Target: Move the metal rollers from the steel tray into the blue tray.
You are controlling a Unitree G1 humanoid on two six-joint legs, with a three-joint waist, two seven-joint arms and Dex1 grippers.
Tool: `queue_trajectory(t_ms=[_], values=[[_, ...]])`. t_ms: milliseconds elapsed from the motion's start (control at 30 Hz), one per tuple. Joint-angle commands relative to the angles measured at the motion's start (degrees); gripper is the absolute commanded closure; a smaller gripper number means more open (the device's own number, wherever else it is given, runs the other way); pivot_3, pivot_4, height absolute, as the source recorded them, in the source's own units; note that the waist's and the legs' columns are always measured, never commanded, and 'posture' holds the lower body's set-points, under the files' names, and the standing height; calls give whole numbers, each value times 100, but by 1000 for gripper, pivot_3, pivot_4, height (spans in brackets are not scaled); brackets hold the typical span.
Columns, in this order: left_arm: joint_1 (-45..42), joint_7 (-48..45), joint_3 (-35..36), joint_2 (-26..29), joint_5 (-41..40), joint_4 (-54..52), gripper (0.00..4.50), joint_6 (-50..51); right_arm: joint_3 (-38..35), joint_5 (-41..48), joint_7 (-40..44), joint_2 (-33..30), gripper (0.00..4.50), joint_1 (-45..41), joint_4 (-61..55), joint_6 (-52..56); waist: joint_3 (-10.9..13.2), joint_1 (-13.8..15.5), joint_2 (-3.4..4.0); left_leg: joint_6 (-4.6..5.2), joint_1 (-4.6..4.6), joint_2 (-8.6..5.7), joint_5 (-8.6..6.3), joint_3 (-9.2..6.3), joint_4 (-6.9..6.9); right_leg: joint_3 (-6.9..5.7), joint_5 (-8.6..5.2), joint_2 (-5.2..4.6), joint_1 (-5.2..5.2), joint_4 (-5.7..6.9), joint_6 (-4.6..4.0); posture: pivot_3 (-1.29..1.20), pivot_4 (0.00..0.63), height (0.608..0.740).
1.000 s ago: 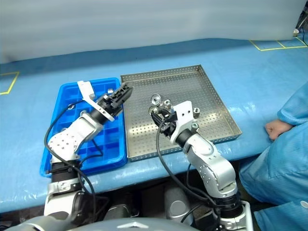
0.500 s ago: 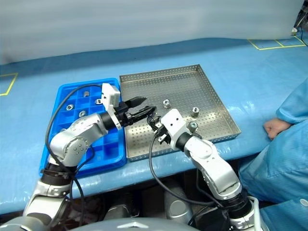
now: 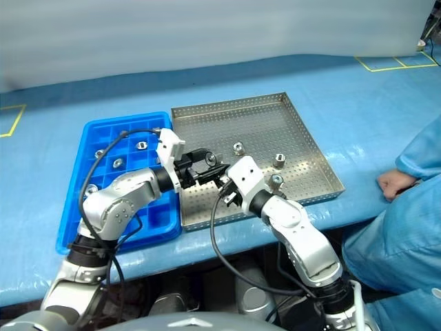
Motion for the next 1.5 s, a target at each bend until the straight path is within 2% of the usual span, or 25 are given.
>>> queue_trajectory(t_ms=[33,133,167,200,333,467,567,633,700,833,933,1000,1133,1233,1333,1467,1500], values=[[-45,108,250,-136,-38,-35,1298,6,-107,-26,13,75,3189,-61,-290,-140,0,3,0,0,0,0,0,0,0,0,1,0,0,0,1,-416,150,740],[-44,124,438,-255,-191,-45,2332,26,-96,-59,30,101,3189,-55,-265,-136,0,-2,1,0,0,0,0,0,0,0,11,0,0,0,19,-411,150,740],[-40,124,437,-252,-189,-58,2590,29,-92,-71,37,109,3189,-57,-259,-137,-1,-7,1,0,0,0,0,-1,0,0,11,0,-1,1,19,-411,150,740],[-36,130,421,-244,-154,-72,2658,20,-86,-83,45,117,3189,-59,-252,-139,-1,-7,2,0,0,0,0,-1,0,0,11,0,-1,2,19,-411,150,740],[-24,269,476,-281,-71,-76,2658,21,-62,-132,72,127,3189,-69,-219,-141,-1,2,2,0,0,0,0,0,1,0,11,0,0,1,19,-408,150,740],[-117,470,829,-417,-342,-26,2658,196,27,-341,89,16,3189,-81,-180,-127,-1,4,2,0,0,0,0,-1,2,0,11,0,0,2,20,-406,150,740],[-417,1405,1725,-855,-1042,302,2658,698,536,-1278,92,-637,3189,-165,-117,-155,-1,11,2,1,0,-1,1,-1,5,-1,12,0,2,2,21,-404,150,740],[-628,2008,2376,-1093,-1756,534,2658,986,1020,-2237,39,-1243,3189,-267,35,-119,-1,27,2,11,0,-4,6,-6,16,-6,16,-1,0,-2,30,-404,150,740],[-790,2678,2916,-1237,-2554,757,2658,1213,1247,-2875,-30,-1589,3189,-324,169,-83,-1,24,1,12,3,-5,6,-11,21,-11,18,-2,4,-6,35,-402,150,740],[-885,3679,3458,-1366,-3590,858,2658,1508,1073,-3392,-305,-1529,3189,-317,369,-65,-1,-71,-5,14,3,2,8,-12,21,-14,17,2,1,20,30,-393,150,740],[-888,4344,3698,-1466,-4126,840,2658,1642,980,-3727,-448,-1422,3189,-327,516,-98,-2,-4,-4,14,5,-3,8,-2,26,-9,14,-2,5,30,26,-384,150,740],[-799,4397,3702,-1352,-4285,645,2658,1676,719,-3487,-457,-1107,3189,-273,451,-159,0,66,-9,17,0,-9,6,-7,41,-9,21,-2,14,22,38,-374,150,740],[-576,3991,3542,-1056,-4520,283,2658,1697,-151,-2184,-233,113,3189,-156,76,-125,-1,86,-10,14,-3,-5,4,-8,48,-2,26,4,11,28,41,-348,150,740],[-475,3663,3483,-1066,-4790,298,2658,1623,-624,-1155,101,834,3189,-156,-163,-14,-2,154,-7,-10,0,-4,-9,-10,50,-2,29,7,12,30,36,-340,150,740],[-363,3150,3400,-1176,-5328,376,2658,1670,-889,-104,667,1116,3189,-63,-388,228,-3,262,-7,-11,2,-4,-9,-11,51,-3,30,7,10,20,36,-343,150,740],[-216,2990,3059,-1168,-5740,460,2658,1858,-1286,675,733,1345,3189,-82,-399,501,-4,359,-5,-9,2,-4,-11,-18,46,-6,32,8,1,2,31,-352,150,740],[-195,2997,2985,-1161,-5773,492,2658,1853,-1322,808,771,1330,3005,-91,-411,523,-4,373,-4,-9,2,-4,-11,-18,46,-6,32,8,0,1,28,-352,150,740]])
